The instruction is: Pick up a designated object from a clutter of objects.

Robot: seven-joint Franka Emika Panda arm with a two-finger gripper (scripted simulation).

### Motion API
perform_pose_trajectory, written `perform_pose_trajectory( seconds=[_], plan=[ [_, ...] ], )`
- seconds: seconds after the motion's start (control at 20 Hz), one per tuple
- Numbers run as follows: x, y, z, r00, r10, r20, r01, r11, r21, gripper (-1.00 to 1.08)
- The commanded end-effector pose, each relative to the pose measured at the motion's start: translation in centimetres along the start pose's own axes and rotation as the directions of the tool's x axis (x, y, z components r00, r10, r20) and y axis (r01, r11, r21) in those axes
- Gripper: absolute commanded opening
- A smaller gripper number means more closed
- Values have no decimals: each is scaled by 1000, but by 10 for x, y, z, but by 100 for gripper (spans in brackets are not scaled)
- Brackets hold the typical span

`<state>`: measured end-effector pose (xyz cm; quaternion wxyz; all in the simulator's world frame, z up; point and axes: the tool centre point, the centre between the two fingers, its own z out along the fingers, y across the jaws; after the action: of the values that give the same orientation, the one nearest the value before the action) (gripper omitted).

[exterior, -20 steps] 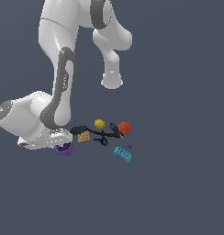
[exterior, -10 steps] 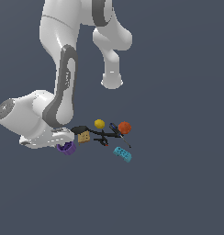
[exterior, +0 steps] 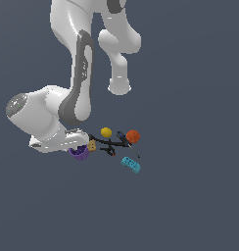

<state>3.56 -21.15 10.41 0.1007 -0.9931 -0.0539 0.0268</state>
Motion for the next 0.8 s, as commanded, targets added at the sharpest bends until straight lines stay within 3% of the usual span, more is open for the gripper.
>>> perform_pose_trajectory(
  seconds=[0.0,0.75],
  plan=[
    [-2,-22,-11,1000,-1,-2,1,1000,-1,-100],
    [-25,-194,-88,1000,-2,0,2,1000,-4,-100]
  ],
)
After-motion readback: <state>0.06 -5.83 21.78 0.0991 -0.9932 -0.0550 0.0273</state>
